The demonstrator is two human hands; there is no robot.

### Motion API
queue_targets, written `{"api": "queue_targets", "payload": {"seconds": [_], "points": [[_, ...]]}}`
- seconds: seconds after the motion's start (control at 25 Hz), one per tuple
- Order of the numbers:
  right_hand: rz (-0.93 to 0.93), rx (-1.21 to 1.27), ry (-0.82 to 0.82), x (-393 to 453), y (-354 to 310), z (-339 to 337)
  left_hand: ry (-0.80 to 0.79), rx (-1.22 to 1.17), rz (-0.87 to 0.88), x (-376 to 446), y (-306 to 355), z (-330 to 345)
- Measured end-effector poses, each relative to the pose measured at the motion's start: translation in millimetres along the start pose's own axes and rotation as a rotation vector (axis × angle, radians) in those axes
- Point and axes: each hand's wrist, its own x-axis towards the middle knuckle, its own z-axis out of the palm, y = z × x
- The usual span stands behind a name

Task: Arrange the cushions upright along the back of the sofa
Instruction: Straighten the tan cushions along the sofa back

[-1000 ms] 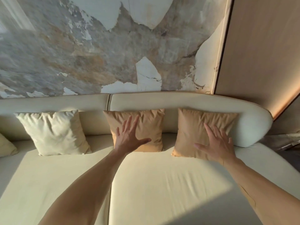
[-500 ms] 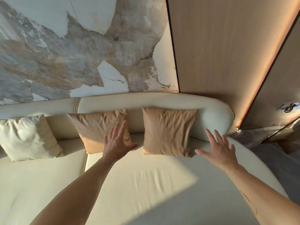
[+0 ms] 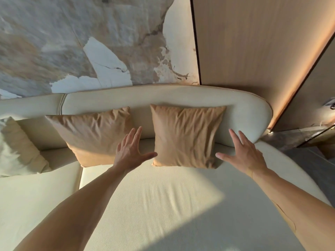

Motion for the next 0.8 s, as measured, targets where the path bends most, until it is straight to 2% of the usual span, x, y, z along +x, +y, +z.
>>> {"api": "queue_targets", "payload": {"seconds": [0.16,0.4,0.52,0.68,0.8], "points": [[0.02,-0.031,-0.021,45,-5,51,-0.049,0.036,-0.03,41,-19,45],[0.087,0.198,-0.096,99,-3,118,-0.142,0.007,-0.114,85,-31,104],[0.118,0.324,-0.068,132,8,140,-0.166,-0.14,-0.177,107,-31,132],[0.128,0.456,-0.093,166,23,162,-0.189,-0.337,-0.222,130,-21,165],[0.202,0.575,-0.152,185,29,178,-0.203,-0.458,-0.26,146,-19,182]]}}
